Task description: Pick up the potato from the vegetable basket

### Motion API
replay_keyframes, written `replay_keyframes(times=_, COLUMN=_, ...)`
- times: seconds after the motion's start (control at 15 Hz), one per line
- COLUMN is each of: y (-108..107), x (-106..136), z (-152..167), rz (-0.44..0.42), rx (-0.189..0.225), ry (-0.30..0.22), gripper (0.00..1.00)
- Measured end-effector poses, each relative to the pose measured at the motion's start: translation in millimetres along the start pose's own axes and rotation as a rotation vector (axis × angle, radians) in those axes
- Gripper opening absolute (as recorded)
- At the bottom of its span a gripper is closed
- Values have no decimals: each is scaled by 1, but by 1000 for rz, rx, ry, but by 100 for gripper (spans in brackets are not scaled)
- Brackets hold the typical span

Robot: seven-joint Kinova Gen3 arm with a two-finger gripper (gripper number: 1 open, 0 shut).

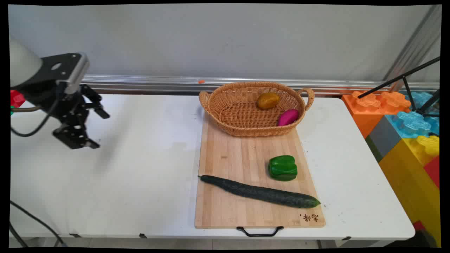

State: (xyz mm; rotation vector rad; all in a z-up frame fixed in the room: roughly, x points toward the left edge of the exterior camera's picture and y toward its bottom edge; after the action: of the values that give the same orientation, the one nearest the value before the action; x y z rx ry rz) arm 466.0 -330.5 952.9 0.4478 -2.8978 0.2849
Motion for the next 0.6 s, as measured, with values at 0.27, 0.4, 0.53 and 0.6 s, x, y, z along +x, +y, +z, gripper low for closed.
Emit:
replay_keyframes(times=0.27, y=-17, x=29, z=19, rz=-44, rx=24, ry=131, gripper=100)
replay_keyframes(times=0.4, y=-33, x=57, z=27, rz=-76, rx=60, ry=204, gripper=100)
replay_keyframes(times=0.53, y=-44, x=78, z=31, rz=-79, rx=84, ry=245, gripper=100)
replay_keyframes(times=0.6, y=-51, x=93, z=34, rz=-80, rx=102, ry=267, gripper=100)
